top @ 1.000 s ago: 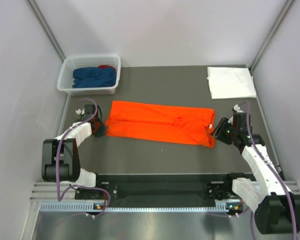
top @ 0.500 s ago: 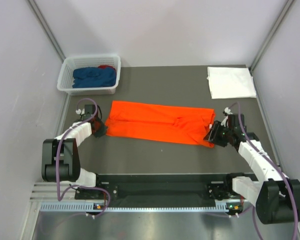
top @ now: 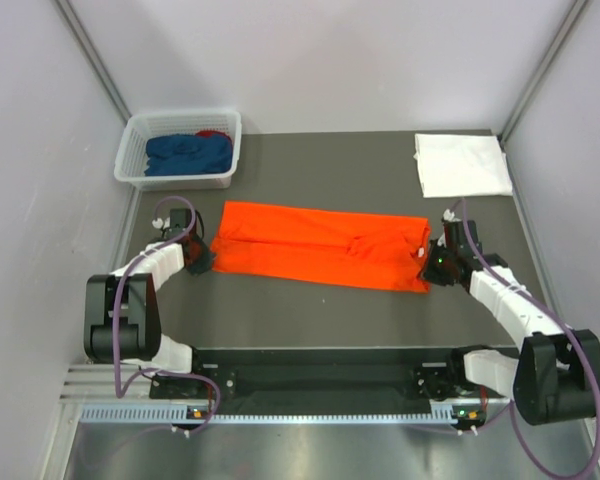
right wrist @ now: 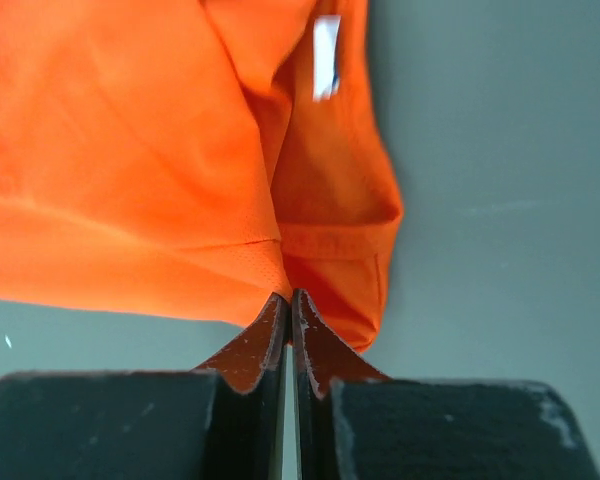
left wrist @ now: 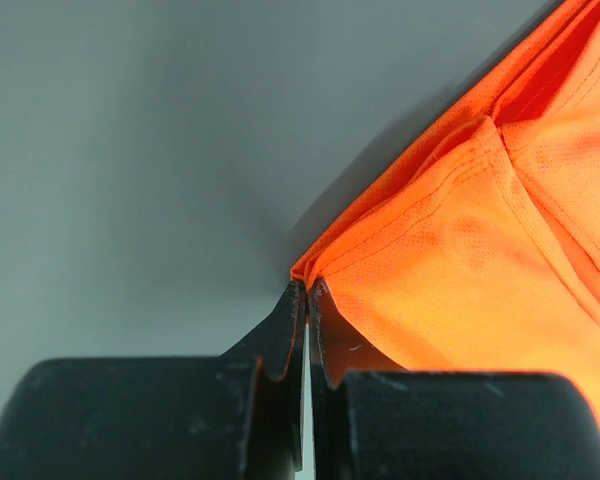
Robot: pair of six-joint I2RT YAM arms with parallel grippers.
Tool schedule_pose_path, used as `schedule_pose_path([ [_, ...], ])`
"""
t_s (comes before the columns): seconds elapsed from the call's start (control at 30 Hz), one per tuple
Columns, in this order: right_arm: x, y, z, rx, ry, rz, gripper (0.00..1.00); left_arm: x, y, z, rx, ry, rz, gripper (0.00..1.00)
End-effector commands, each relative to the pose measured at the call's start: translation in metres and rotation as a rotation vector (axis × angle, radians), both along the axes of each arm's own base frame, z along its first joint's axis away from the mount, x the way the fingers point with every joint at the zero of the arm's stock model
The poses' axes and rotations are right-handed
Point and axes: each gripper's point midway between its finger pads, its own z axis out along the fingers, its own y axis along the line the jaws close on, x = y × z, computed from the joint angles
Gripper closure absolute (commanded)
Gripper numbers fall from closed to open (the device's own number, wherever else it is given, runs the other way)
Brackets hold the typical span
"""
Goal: Fold and stack the t-shirts
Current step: Fold the tshirt
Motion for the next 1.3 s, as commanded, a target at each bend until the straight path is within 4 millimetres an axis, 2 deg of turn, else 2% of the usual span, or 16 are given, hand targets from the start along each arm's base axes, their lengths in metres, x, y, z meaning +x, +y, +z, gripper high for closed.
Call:
schedule_pose_path([
  [0.0,0.026,-0.016,0.021,-0.116,-0.070,-0.041,1.00,0.006,0.007,0.001,0.031,-0.005,0.009,1.00],
  [0.2,0.033,-0.019,0.017,-0.144,-0.056,-0.033,0.99,0.003,0.009,-0.001,0.045,0.000,0.010,1.00],
  [0.37,0.038,-0.017,0.020,-0.146,-0.033,-0.032,0.87,0.001,0.008,-0.003,0.039,0.006,0.006,1.00],
  [0.5,0.027,-0.021,0.020,-0.120,0.043,-0.145,0.77,0.001,0.006,-0.003,0.031,0.007,0.004,1.00],
  [0.53,0.024,-0.021,0.021,-0.109,0.055,-0.171,0.71,0.001,0.007,-0.003,0.034,0.006,0.007,1.00],
  [0.6,0.012,-0.021,0.024,-0.077,0.099,-0.245,0.69,0.001,0.007,-0.001,0.035,0.009,0.003,1.00],
  [0.8,-0.013,-0.005,0.026,0.073,0.126,-0.351,0.69,0.006,0.005,0.002,0.023,-0.007,0.002,1.00],
  [0.83,-0.017,-0.004,0.021,0.079,0.133,-0.359,0.69,0.006,0.004,0.002,0.017,-0.004,-0.002,1.00],
  [0.93,-0.017,0.001,0.019,0.101,0.119,-0.370,0.71,0.007,0.002,0.001,0.009,-0.006,-0.002,1.00],
  [1.0,-0.021,0.002,0.012,0.098,0.147,-0.377,0.72,0.008,0.002,0.002,0.007,-0.009,-0.003,1.00],
  [1.27,-0.020,-0.014,-0.013,-0.001,0.172,-0.442,0.70,0.006,0.003,0.002,0.013,-0.007,-0.005,1.00],
])
